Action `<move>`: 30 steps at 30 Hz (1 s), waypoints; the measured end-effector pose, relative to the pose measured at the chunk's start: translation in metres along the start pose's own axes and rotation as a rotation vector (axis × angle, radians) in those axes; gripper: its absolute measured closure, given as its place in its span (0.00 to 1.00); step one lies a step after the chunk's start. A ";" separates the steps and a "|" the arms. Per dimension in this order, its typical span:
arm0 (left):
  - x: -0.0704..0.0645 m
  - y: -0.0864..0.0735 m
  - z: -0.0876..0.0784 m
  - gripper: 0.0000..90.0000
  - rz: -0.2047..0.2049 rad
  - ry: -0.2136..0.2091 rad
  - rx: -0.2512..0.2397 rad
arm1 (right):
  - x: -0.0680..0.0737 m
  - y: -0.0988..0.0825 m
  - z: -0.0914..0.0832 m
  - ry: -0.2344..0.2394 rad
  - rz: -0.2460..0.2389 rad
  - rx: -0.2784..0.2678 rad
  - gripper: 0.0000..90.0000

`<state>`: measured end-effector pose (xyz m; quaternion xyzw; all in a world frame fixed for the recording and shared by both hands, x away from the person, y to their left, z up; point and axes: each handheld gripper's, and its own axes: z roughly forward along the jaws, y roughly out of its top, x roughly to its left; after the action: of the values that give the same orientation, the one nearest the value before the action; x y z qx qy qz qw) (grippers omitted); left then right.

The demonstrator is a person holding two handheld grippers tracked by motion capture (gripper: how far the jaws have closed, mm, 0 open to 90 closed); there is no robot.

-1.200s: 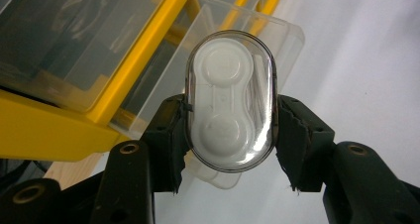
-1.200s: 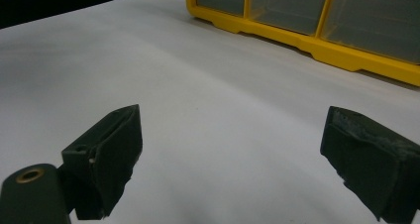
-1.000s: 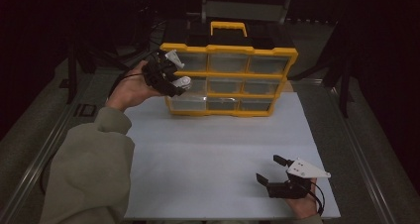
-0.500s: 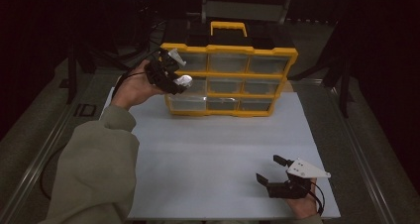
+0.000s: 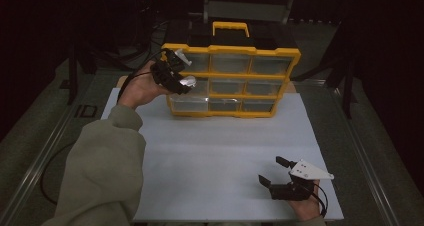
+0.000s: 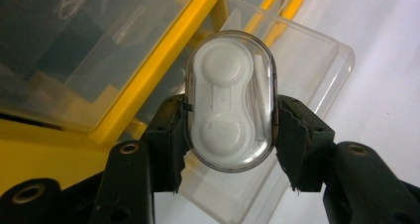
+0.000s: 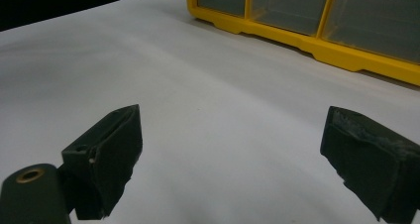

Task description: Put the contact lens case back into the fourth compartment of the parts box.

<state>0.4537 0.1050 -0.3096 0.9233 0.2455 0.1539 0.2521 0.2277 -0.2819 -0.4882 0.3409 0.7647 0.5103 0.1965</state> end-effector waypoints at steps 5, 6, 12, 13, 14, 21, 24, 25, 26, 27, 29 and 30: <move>0.001 0.003 0.004 0.55 -0.004 0.003 0.009 | 0.000 0.000 0.000 0.001 0.002 -0.002 0.10; 0.001 0.003 0.004 0.55 -0.005 0.001 0.015 | 0.000 0.000 0.000 0.001 0.001 -0.001 0.10; 0.001 0.003 0.010 0.54 -0.016 -0.005 0.026 | 0.000 0.000 0.000 0.002 0.002 -0.002 0.10; 0.001 0.003 0.011 0.46 -0.015 -0.001 0.026 | 0.000 0.000 0.000 0.001 0.002 -0.003 0.10; -0.001 0.003 0.010 0.37 -0.022 0.027 0.016 | 0.000 0.000 0.000 0.001 0.003 -0.003 0.10; -0.002 0.003 0.004 0.05 -0.046 0.077 -0.003 | 0.000 0.000 0.000 0.000 0.002 -0.003 0.10; -0.003 -0.002 -0.001 0.00 -0.062 0.075 -0.027 | 0.000 0.000 0.000 0.000 0.002 -0.004 0.10; -0.003 -0.002 -0.001 0.00 -0.062 0.075 -0.027 | 0.000 0.000 0.000 0.001 0.007 -0.004 0.10; -0.004 -0.006 -0.003 0.00 -0.074 0.088 -0.026 | 0.000 0.000 -0.001 0.001 0.004 -0.001 0.10; -0.005 -0.008 -0.004 0.00 -0.074 0.106 -0.023 | 0.000 0.000 -0.001 0.000 0.008 -0.002 0.10; -0.007 -0.011 -0.006 0.00 -0.075 0.114 -0.025 | 0.000 0.000 0.000 0.000 0.007 -0.003 0.10; -0.009 -0.018 -0.009 0.00 -0.083 0.110 -0.043 | 0.000 0.000 0.000 -0.001 0.007 -0.003 0.10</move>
<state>0.4359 0.1169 -0.3134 0.8969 0.2938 0.1988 0.2641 0.2273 -0.2818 -0.4876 0.3435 0.7627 0.5120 0.1955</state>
